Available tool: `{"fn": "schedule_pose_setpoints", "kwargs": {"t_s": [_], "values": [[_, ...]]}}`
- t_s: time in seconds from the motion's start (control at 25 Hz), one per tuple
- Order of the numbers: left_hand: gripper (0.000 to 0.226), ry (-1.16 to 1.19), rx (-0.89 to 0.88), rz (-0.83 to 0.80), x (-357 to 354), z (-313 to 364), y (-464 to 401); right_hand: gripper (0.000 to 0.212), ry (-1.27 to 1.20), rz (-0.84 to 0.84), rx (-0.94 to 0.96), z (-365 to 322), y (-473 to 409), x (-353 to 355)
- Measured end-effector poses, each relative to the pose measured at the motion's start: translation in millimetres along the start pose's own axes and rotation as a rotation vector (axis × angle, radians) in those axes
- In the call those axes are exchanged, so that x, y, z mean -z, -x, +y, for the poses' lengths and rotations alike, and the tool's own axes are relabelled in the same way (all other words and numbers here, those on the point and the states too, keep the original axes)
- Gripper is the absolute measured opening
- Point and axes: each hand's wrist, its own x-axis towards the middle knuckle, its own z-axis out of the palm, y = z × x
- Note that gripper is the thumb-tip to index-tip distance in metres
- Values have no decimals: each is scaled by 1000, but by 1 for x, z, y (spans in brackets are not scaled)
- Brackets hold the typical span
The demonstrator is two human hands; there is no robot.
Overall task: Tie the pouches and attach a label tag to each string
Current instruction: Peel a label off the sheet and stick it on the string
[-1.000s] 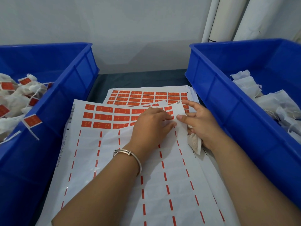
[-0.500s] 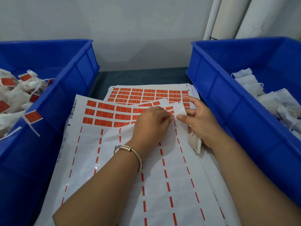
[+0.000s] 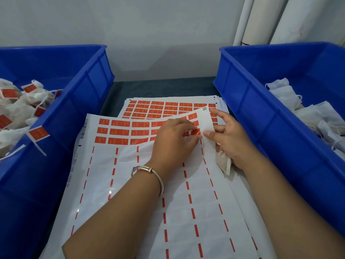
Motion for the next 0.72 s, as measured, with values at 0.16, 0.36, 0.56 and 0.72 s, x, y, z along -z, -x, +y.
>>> {"fn": "schedule_pose_setpoints", "kwargs": {"t_s": [0.16,0.36,0.56,0.72], "values": [[30,-39,-100,14,3,0,0,56,15,-5,6,0,0,0],[23,-53,-204,32,3,0,3,50,-11,-34,16,2,1,2],[22,-37,-190,18,3,1,3,47,-16,-47,29,3,2,2],[23,19,-81,8,0,1,1,49,-14,-54,40,3,2,2]]}}
